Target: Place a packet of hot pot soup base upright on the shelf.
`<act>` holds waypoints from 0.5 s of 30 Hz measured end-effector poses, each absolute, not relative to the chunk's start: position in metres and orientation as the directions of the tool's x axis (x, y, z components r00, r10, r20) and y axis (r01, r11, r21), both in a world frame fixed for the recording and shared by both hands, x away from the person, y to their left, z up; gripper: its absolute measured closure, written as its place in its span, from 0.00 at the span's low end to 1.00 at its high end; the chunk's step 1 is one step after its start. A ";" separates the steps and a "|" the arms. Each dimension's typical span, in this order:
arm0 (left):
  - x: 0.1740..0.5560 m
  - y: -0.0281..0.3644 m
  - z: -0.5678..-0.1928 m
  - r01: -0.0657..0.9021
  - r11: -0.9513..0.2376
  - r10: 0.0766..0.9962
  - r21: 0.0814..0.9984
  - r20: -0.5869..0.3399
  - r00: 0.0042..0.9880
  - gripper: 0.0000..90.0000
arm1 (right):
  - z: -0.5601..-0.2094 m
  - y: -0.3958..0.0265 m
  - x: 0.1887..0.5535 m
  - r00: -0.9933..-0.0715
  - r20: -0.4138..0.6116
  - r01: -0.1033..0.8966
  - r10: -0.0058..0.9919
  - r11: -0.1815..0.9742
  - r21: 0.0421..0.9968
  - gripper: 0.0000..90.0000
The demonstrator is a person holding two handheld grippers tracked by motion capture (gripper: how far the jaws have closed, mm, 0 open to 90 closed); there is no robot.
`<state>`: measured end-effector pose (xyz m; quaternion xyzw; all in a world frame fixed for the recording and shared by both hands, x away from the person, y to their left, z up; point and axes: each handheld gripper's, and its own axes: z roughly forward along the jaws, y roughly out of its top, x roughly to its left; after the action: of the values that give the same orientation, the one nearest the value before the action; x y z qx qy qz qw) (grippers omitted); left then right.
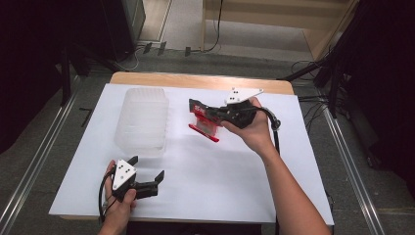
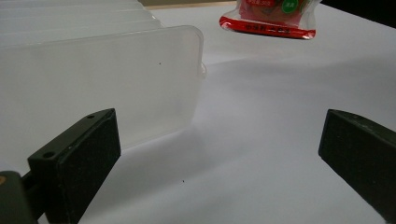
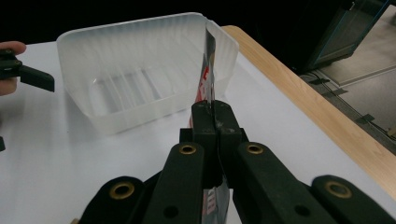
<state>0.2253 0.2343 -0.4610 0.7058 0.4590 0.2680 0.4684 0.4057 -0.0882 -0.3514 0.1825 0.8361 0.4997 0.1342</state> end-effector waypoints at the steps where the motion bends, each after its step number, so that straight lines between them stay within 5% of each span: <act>1: 0.225 0.234 -0.461 0.397 -0.138 0.899 0.907 -0.053 0.435 0.00 | -0.350 -0.087 0.407 -0.897 -0.046 0.168 0.440 0.433 0.886 1.00; 15: 0.225 0.233 -0.461 0.392 -0.146 0.902 0.908 -0.040 0.429 0.00 | -0.347 -0.063 0.426 -0.924 -0.056 0.135 0.377 0.461 0.877 1.00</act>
<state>0.2246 0.2333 -0.4611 0.7056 0.4588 0.2741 0.4653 0.4264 -0.0625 -0.3468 0.1514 0.8459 0.4966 0.1220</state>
